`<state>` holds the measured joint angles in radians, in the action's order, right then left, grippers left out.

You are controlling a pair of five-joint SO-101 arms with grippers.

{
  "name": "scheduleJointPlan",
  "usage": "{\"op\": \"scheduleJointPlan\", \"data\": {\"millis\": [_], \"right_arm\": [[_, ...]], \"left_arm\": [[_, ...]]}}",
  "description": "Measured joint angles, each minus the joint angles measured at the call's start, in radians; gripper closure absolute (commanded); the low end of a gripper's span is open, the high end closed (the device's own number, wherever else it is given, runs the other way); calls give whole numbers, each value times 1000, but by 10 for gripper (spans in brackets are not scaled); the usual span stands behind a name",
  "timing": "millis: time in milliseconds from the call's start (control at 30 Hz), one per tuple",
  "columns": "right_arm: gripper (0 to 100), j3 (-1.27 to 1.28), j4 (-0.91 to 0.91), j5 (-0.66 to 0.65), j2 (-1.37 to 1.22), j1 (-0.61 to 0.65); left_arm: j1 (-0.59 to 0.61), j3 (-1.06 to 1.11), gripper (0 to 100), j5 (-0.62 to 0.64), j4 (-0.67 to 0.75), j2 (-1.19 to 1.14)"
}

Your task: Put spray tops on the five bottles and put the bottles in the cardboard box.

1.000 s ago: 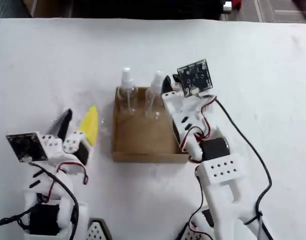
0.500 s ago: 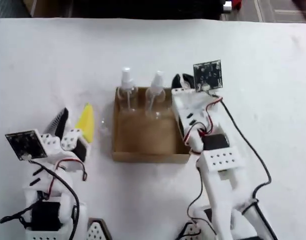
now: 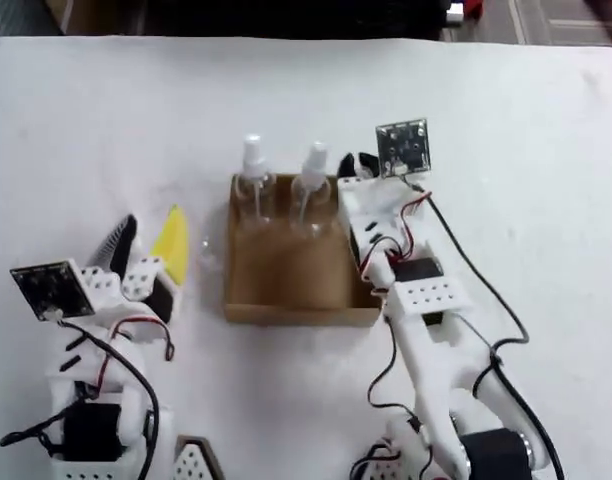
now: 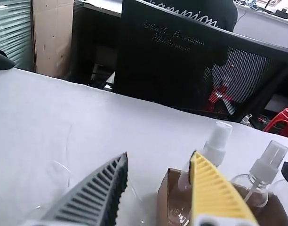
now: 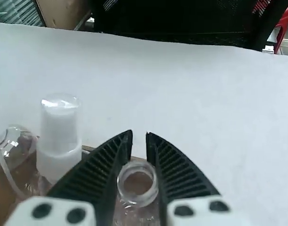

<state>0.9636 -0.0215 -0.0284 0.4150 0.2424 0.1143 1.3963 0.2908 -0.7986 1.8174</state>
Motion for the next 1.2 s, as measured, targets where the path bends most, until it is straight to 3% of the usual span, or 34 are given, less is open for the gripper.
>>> {"op": "scheduleJointPlan", "data": {"millis": [933, 1200], "right_arm": [[976, 0, -61, 0, -35, -2], [854, 0, -61, 0, -35, -2]], "left_arm": [[0, 0, 793, 0, 0, 0], [0, 0, 793, 0, 0, 0]]}}
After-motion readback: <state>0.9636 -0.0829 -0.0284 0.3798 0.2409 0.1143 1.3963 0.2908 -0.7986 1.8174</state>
